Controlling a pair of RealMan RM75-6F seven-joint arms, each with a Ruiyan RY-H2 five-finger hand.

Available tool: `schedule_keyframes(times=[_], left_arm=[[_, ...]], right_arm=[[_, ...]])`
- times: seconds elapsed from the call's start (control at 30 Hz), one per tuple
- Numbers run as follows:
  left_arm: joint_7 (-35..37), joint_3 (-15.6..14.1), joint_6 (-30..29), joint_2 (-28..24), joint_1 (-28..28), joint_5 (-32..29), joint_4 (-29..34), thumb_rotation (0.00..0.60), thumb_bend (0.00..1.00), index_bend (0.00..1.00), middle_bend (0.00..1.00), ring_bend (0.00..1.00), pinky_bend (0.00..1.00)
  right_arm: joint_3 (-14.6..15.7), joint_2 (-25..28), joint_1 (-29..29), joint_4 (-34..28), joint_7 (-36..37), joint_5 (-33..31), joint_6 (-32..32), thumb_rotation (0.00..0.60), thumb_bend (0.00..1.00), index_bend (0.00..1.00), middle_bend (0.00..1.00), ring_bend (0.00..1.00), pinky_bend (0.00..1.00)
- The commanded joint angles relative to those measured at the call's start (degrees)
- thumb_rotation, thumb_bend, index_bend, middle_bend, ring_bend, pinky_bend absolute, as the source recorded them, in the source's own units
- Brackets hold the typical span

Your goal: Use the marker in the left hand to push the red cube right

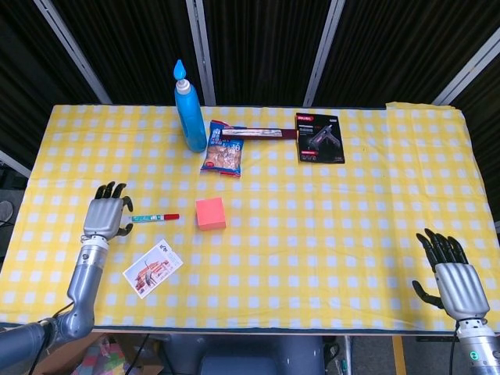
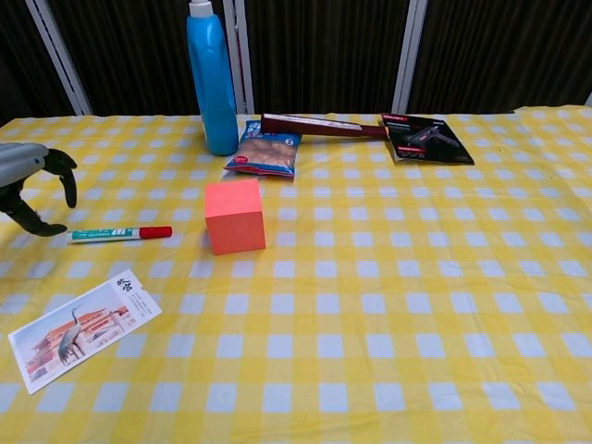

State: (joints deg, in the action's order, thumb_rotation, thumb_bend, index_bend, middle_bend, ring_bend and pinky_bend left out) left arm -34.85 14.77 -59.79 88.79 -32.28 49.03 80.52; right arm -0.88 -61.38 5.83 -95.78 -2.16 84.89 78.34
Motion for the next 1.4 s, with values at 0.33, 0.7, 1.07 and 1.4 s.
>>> schedule_keyframes(times=[0.33,0.7,1.07,1.4], left_arm=[[-3.87,-0.07,2.47,6.14,-4.79,-5.96,-6.69,0.6,0.35,0.45,0.09,0.0,0.07],[-4.82,-1.14,2.99,8.99,-6.75,-8.01,-9.8,0.6,0.42,0.56,0.13,0.0,0.07],[-1.58,-0.95,0.55,7.67,-6.42,-5.2,-7.43,0.6,0.44,0.59,0.15,0.0,0.08],[-3.61,-0.82,0.7,9.72,-8.22,-6.85,-7.35,0.6,0.44,0.59,0.15,0.0,0.08]], right_arm=[[0.02,0.2,0.04,-0.03,1.01,0.11,-0.11,0.6,0.38,0.0,0.0,0.0,0.0],[0.03,0.29,0.04,-0.1,1.59,0.23,-0.06,0.6,0.38,0.0,0.0,0.0,0.0],[0.05,0.22,0.03,-0.16,1.5,0.22,-0.04,0.6,0.38,0.0,0.0,0.0,0.0],[0.02,0.32,0.04,-0.3,1.89,0.12,-0.12,0.6,0.38,0.0,0.0,0.0,0.0]])
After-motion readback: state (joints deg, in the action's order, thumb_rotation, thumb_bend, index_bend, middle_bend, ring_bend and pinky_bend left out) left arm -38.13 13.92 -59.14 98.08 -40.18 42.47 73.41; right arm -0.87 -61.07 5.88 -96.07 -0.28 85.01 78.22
